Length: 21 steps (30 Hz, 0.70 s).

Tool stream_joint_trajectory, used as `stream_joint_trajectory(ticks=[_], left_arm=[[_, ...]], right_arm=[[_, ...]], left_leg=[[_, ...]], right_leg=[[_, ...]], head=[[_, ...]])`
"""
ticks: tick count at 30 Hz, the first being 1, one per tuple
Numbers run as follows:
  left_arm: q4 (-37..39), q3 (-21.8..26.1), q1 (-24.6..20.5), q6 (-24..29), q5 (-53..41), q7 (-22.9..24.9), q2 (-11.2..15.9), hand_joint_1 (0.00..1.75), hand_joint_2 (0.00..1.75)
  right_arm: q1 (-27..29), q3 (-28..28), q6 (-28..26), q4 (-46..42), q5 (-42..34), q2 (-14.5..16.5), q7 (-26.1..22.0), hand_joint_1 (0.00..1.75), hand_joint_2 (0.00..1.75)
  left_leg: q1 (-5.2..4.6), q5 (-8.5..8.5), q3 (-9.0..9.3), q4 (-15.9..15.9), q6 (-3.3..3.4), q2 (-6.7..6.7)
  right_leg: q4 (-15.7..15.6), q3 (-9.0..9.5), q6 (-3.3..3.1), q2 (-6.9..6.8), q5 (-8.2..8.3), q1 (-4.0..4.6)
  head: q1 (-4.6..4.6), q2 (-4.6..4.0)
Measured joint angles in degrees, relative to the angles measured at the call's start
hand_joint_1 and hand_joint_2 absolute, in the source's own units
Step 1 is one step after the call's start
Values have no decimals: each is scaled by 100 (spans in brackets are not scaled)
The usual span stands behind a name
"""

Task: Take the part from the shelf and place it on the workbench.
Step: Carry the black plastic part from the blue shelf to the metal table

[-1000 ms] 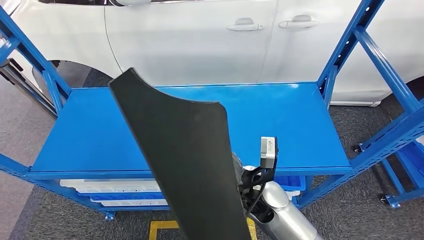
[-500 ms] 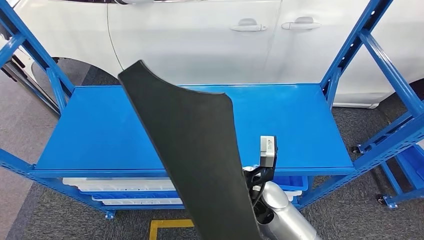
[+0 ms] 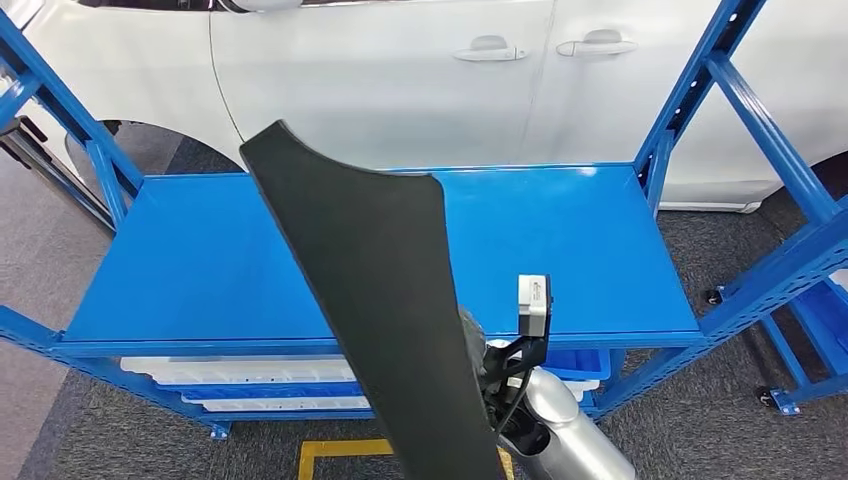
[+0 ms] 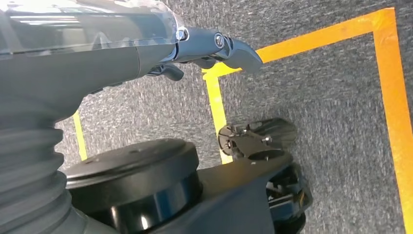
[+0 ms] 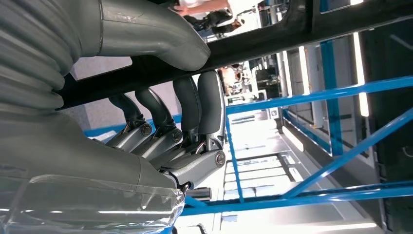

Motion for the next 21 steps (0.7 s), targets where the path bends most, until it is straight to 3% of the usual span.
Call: stream_joint_trajectory(ticks=[3,4,5,6,9,11,14,16,18,19,20,21], left_arm=[[0,3,2,9,0,4,0,0,175],[0,4,7,13,1,7,1,0,175],[0,5,13,15,2,9,1,0,175],[0,7,17,16,3,11,2,0,175],[0,9,3,9,18,10,3,0,175],[0,13,-8,-8,34,8,4,0,175],[0,20,-2,-25,40,10,9,0,175],[0,22,-9,-24,39,16,5,0,175],[0,24,-13,-24,38,19,2,0,175],[0,25,-11,-24,37,21,2,0,175],[0,26,-8,-25,37,23,2,0,175],[0,27,-7,-27,37,26,2,0,175]], right_arm=[[0,0,31,5,-17,3,4,164,175],[3,0,40,12,-23,3,7,164,175],[6,0,45,20,-27,3,9,164,175],[8,0,52,27,-32,3,11,164,175],[0,0,72,33,-64,8,27,164,175],[-4,0,77,32,-97,17,45,164,175],[-5,0,77,32,-123,23,66,164,175],[-5,0,77,33,-129,22,69,164,175],[1,0,78,43,-130,22,69,164,175],[5,0,78,51,-129,21,69,164,175],[8,0,79,60,-129,21,70,164,175],[8,0,80,65,-130,21,73,164,175]], left_leg=[[30,-600,-419,1049,-80,5],[37,-719,-536,1360,-91,5],[40,-727,-559,1473,-91,5],[42,-624,-461,1338,-81,5],[25,-146,218,114,0,4],[-8,-62,390,-260,52,0],[-11,40,363,-312,146,4],[12,138,323,-367,224,21],[3,204,229,-365,265,33],[-3,231,177,-354,268,35],[-7,255,126,-338,268,37],[-8,274,78,-316,262,37]], right_leg=[[-9,-45,-50,-28,36,-2],[-8,-60,-53,-34,48,3],[-7,-72,-51,-37,59,7],[-6,-78,-45,-37,70,10],[-6,-80,1,-33,107,24],[-10,-93,61,-33,145,26],[-21,-115,173,-29,167,19],[280,-247,221,-22,-118,17],[1013,-519,246,-19,-603,13],[1353,-626,258,-19,-762,13],[1530,-647,266,-19,-813,12],[1480,-556,268,-20,-755,12]], head=[[-1,0],[-1,0],[-1,0],[-1,0],[-1,0],[0,0],[1,0],[1,0],[1,0],[1,0],[1,0],[1,0]])
